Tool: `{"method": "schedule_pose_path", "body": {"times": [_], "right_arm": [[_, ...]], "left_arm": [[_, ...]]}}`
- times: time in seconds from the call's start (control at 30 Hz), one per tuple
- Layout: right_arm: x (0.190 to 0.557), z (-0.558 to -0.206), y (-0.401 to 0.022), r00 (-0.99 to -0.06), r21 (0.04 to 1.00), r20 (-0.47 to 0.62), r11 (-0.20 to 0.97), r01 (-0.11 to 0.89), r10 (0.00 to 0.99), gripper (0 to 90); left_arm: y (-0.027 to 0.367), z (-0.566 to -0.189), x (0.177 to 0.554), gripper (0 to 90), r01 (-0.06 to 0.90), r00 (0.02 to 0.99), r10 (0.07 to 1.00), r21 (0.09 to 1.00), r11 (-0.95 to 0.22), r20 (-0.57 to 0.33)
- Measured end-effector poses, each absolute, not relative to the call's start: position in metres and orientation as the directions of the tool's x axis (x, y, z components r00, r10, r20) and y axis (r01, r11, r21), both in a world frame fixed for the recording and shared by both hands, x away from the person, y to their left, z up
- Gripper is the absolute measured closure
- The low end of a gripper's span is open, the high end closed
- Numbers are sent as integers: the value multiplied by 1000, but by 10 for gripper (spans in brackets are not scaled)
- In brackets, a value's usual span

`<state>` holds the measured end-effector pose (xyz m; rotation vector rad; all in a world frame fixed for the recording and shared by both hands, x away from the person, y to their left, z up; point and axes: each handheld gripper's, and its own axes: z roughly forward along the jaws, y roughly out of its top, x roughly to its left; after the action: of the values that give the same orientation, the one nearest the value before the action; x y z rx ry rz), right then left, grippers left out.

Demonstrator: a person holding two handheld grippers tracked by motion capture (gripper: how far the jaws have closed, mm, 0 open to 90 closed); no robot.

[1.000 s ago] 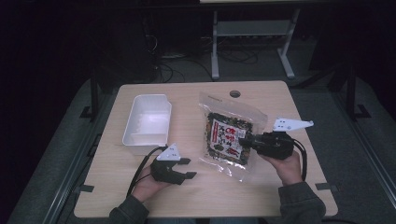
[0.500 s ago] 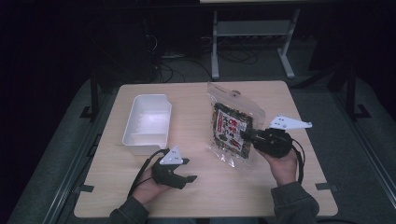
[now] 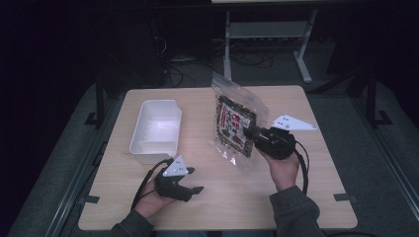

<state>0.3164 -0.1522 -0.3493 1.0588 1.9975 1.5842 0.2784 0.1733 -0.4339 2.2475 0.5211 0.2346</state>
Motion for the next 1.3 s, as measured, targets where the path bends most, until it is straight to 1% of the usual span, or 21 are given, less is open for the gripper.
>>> {"method": "schedule_pose_path", "body": {"times": [0.2, 0.57, 0.93, 1.3], "right_arm": [[325, -340, -127, -638, 950, 153, 64, 305, 754, 752], [334, -332, -96, -630, 959, 156, 35, 280, 761, 752], [351, -318, -54, -644, 968, 157, 13, 250, 748, 752], [370, -305, -23, -650, 974, 150, 0, 225, 745, 752]], "left_arm": [[185, -434, 275, 282, 295, 891, 454, 742, -602, 14], [204, -434, 269, 270, 320, 871, 491, 738, -594, 18], [216, -433, 266, 259, 330, 861, 509, 735, -592, 24], [225, -431, 264, 258, 341, 851, 526, 742, -578, 19]]}}
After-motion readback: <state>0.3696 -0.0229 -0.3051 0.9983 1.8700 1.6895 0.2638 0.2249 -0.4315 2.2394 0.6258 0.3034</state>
